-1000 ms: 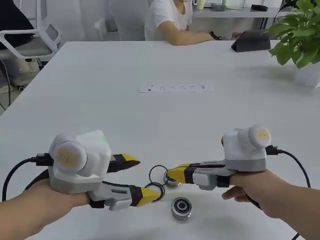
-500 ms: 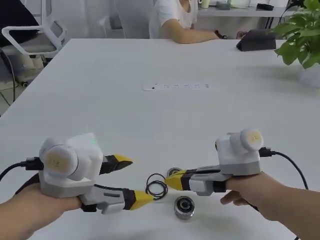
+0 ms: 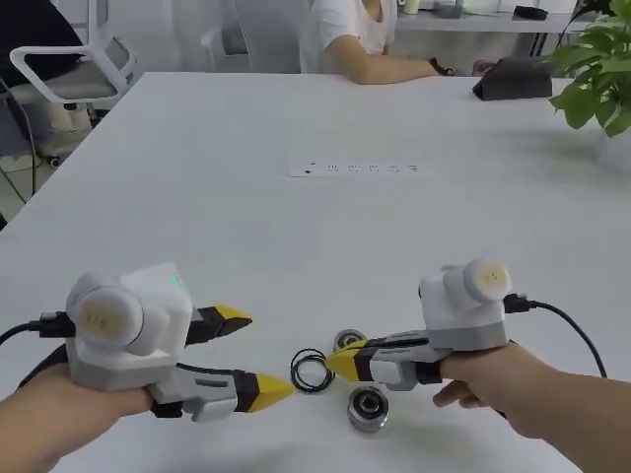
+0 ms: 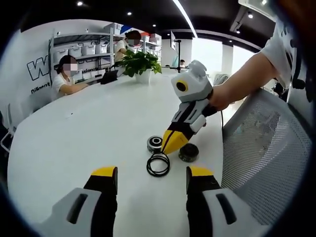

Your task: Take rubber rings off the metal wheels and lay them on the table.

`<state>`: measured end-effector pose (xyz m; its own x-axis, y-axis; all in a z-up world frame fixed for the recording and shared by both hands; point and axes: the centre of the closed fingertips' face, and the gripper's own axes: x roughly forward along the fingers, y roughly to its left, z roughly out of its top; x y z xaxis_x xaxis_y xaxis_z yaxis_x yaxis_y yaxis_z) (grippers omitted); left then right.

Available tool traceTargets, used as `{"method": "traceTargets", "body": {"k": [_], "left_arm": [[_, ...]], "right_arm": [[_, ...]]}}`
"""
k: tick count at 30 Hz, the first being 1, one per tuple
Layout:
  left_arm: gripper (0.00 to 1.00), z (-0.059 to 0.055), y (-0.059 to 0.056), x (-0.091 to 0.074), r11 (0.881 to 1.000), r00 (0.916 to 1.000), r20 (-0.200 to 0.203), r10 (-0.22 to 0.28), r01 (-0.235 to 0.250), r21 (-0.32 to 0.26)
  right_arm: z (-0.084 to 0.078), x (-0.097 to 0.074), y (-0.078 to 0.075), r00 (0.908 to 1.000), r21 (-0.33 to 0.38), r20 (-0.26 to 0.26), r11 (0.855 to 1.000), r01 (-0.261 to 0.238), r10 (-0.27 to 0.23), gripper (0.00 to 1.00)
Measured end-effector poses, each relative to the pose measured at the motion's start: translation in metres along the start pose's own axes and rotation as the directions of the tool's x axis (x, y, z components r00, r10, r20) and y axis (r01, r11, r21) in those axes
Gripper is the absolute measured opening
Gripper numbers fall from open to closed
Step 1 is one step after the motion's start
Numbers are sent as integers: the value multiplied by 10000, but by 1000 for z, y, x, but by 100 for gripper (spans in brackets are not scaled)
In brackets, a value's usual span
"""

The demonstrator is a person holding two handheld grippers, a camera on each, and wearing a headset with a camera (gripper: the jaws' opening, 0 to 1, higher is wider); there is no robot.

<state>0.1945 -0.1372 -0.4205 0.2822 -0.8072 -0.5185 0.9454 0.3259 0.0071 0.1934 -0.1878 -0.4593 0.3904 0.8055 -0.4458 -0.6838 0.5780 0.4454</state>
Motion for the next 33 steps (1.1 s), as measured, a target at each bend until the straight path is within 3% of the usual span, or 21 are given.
{"method": "traceTargets", "body": {"k": [8, 24, 33], "left_arm": [[53, -2, 0, 0, 10000, 10000, -58, 35, -35, -26], [53, 3, 0, -6, 9999, 9999, 17, 138, -138, 8], [53, 9, -4, -11, 9999, 9998, 123, 137, -137, 25]], "right_arm": [[0, -1, 1, 10000, -241, -43, 9997, 48, -49, 0], [8, -8, 6, 9999, -627, 156, 9980, 55, -45, 14], [21, -21, 10, 9981, -720, 602, 9973, 130, -87, 18]]}}
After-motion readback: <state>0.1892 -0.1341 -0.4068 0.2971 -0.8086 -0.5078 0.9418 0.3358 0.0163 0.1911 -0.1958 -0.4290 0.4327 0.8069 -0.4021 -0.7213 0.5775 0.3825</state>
